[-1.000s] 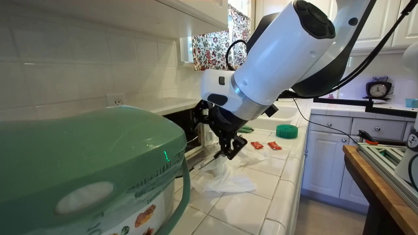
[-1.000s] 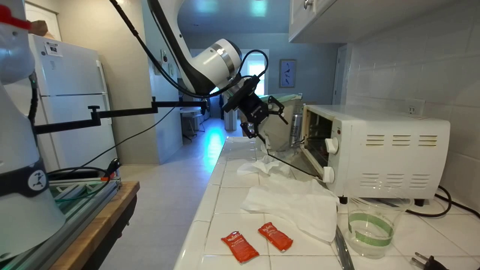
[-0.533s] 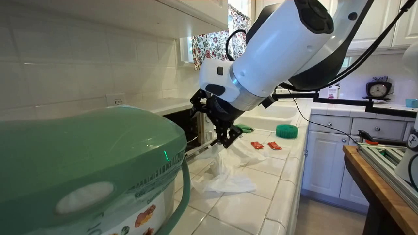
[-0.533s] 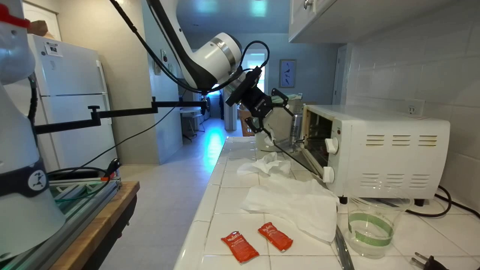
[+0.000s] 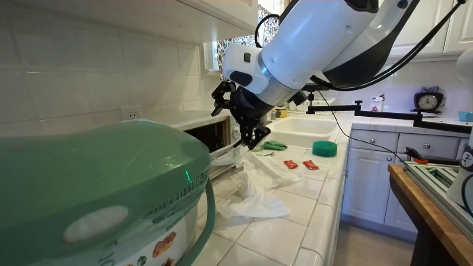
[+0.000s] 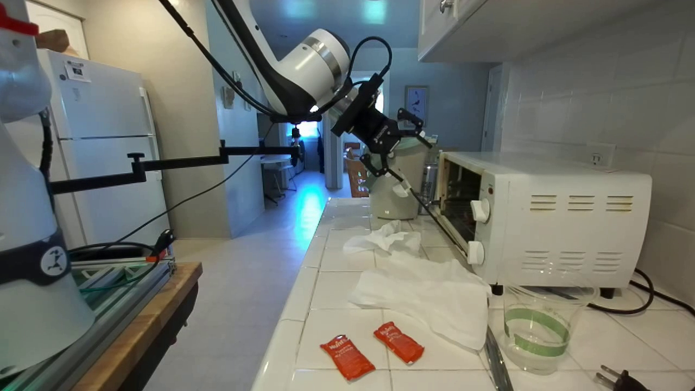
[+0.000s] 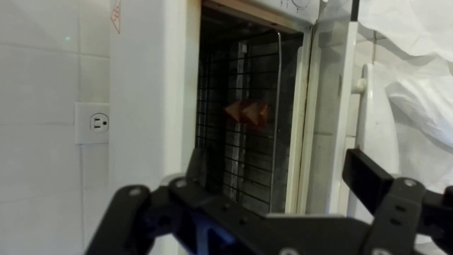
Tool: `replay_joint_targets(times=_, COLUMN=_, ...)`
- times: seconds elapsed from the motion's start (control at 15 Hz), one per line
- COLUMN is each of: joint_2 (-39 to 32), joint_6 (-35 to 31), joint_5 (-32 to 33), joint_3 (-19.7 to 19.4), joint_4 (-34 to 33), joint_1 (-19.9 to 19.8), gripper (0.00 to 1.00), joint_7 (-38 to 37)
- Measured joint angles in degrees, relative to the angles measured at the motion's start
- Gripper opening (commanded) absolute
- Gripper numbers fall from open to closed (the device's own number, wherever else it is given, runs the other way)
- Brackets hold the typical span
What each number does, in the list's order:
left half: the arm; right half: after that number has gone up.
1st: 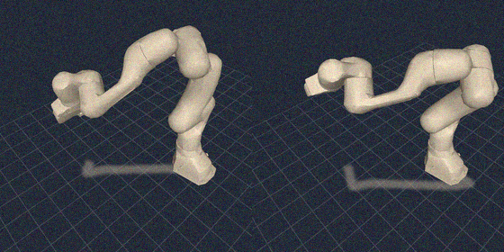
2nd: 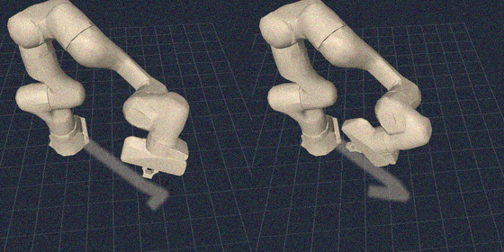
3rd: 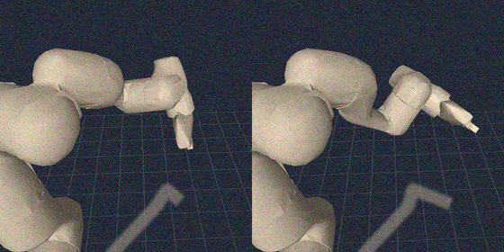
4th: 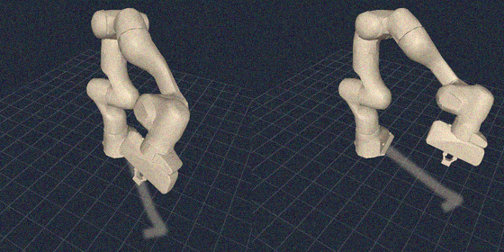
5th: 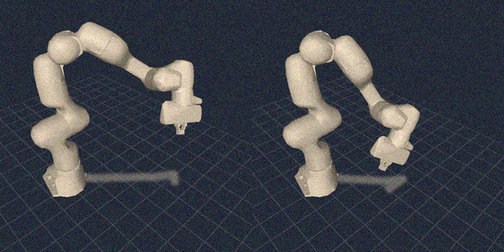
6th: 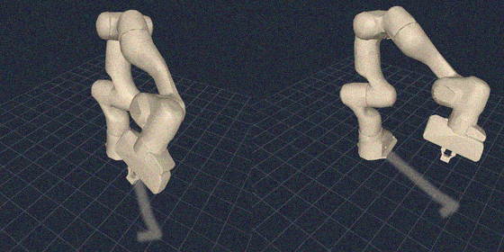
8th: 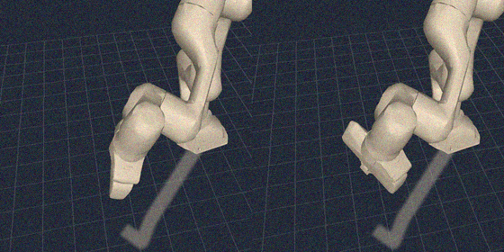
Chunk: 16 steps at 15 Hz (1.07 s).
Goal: Close the oven door
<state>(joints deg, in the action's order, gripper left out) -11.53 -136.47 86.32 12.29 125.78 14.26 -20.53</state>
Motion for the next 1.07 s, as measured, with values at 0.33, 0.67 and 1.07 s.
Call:
replay_joint_targets(times=0.33, joint_2=0.5, joint_6=-5.0, joint_5=-0.1, joint_3=-1.1, joint_4=0.0, joint_1=-2.7, gripper=1.00, joint_7=2.8)
replay_joint_targets(times=0.67, joint_2=0.5, joint_6=-7.8, joint_5=-0.1, joint_3=-1.7, joint_4=-0.4, joint_1=-4.4, gripper=1.00, joint_7=4.9)
replay_joint_targets(times=1.07, joint_2=0.5, joint_6=-7.8, joint_5=-0.2, joint_3=-1.7, joint_4=-0.6, joint_1=-4.5, gripper=1.00, joint_7=6.0)
